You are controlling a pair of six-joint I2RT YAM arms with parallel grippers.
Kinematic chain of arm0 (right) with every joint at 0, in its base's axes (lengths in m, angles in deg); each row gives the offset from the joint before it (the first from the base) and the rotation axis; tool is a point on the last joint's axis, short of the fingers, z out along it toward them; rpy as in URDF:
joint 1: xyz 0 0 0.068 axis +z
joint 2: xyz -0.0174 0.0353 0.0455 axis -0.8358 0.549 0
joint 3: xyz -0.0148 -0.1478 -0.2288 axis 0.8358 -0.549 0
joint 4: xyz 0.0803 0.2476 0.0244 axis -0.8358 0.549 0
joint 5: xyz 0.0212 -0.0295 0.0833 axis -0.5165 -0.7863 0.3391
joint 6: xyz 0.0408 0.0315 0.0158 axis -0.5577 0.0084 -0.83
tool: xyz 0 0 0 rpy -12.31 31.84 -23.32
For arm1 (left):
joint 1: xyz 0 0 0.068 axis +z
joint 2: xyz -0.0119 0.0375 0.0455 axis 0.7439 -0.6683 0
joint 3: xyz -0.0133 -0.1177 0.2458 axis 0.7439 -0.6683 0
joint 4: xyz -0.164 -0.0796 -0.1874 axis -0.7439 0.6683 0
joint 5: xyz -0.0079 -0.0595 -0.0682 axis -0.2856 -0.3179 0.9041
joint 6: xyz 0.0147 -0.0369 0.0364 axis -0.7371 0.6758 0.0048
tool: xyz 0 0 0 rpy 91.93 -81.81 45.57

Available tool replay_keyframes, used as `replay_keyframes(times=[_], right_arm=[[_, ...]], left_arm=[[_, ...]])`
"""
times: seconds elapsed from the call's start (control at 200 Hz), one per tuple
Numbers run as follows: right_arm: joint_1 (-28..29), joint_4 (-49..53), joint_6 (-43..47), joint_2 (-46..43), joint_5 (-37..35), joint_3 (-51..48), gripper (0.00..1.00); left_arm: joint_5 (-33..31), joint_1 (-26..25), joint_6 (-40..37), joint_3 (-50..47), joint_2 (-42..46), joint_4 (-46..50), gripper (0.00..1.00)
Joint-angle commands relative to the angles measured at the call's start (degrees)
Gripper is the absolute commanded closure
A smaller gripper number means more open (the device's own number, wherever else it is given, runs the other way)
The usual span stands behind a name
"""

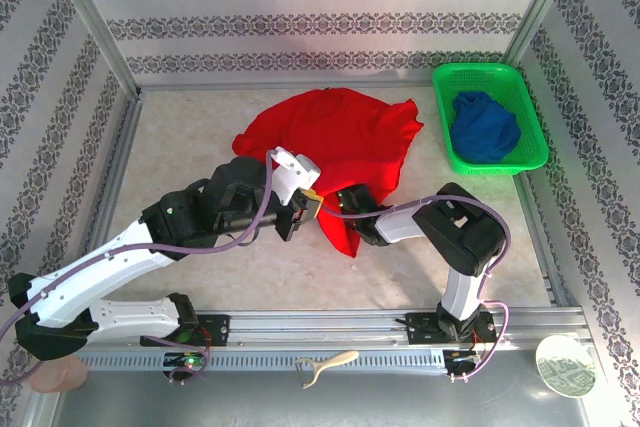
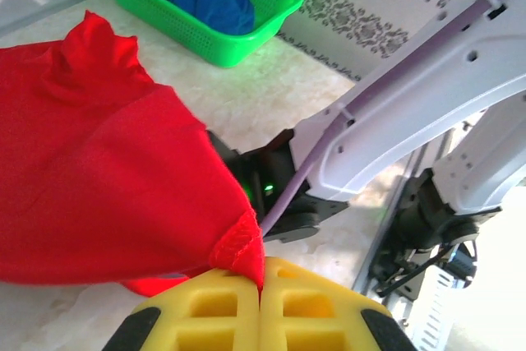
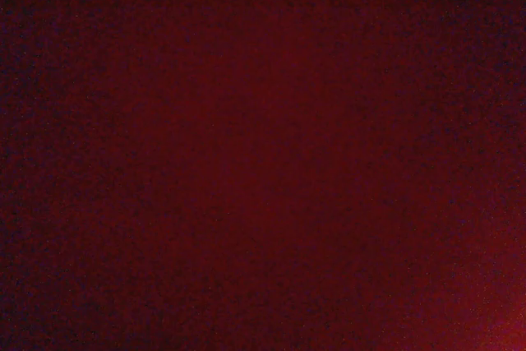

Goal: Fold the inside-out t-shirt

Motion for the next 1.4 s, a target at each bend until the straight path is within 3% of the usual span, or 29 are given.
replay_keyframes(times=[0.0,0.115,0.315,0.555,0.714,0.864,0.919,1.114,1.329,1.394], right_arm=[[2.98,6.58,-1.6,-1.68,-1.28,2.52,1.0],[3.1,7.64,-3.66,-0.24,-2.13,3.34,1.0],[-5.07,-8.32,-11.1,0.11,4.58,-5.56,1.0],[-5.13,-6.77,-10.81,-0.21,5.85,-4.72,1.0],[2.35,-1.94,-8.97,-1.22,0.29,-2.15,1.0],[16.23,9.64,-6.3,-3.75,-16.18,2.1,1.0],[18.32,12.96,-5.89,-1.91,-19.54,5.27,1.0],[8.49,17.63,-7.94,8.7,-8.14,18.71,1.0],[3.62,28.44,-4.98,11.5,-5.11,28.25,1.0],[2.63,29.15,-4.86,11.37,-4.55,28.27,0.91]], left_arm=[[5.86,0.23,3.53,2.76,-1.41,-4.41,1.0],[8.95,-0.29,4.24,4.65,-2.84,-5.01,1.0],[5.59,-0.31,3.14,2.45,1.63,-2.66,1.0],[5.69,-0.3,2.78,0.41,2.85,-3.3,1.0],[5.4,-0.31,2.77,2.41,-0.65,-4.19,1.0],[5.29,-0.27,2.75,5.76,-5.86,-5.39,1.0],[6.63,-0.3,2.93,7.52,-7.91,-5.45,1.0],[9.93,-2.83,6.86,11.64,-9.78,-7.74,1.0],[10.85,-10.4,13.86,11.82,-7.54,-16.04,1.0],[10.67,-12.01,15.02,10.91,-7.71,-18.37,1.0]])
